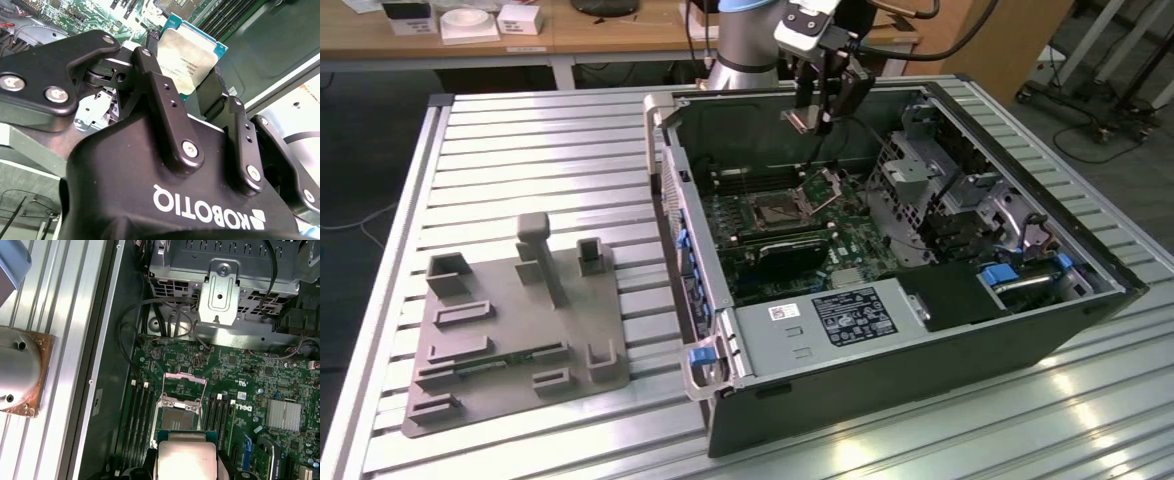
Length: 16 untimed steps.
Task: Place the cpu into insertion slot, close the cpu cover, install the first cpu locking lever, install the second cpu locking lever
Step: 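Place the cpu into insertion slot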
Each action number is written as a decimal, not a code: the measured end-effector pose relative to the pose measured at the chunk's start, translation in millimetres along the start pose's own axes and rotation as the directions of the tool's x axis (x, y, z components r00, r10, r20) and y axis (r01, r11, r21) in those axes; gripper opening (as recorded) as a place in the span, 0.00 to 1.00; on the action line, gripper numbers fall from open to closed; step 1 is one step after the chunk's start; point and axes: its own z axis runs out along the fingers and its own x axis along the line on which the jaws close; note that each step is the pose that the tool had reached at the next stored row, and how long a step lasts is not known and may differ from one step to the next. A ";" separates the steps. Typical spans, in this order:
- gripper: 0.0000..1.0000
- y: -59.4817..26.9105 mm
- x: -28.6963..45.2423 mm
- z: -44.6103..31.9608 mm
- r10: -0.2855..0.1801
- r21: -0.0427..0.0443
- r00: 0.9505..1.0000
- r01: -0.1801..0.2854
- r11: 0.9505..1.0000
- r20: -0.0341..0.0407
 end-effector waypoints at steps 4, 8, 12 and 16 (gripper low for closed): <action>0.54 0.0 -0.1 0.1 0.005 0.000 1.000 -0.005 1.000 0.000; 0.54 -0.1 0.0 0.9 0.063 -0.002 0.998 -0.063 0.998 0.004; 0.54 -0.2 0.0 1.7 0.069 -0.002 0.998 -0.069 0.998 0.006; 0.54 -0.2 -0.1 2.6 0.070 -0.002 0.998 -0.070 0.998 0.005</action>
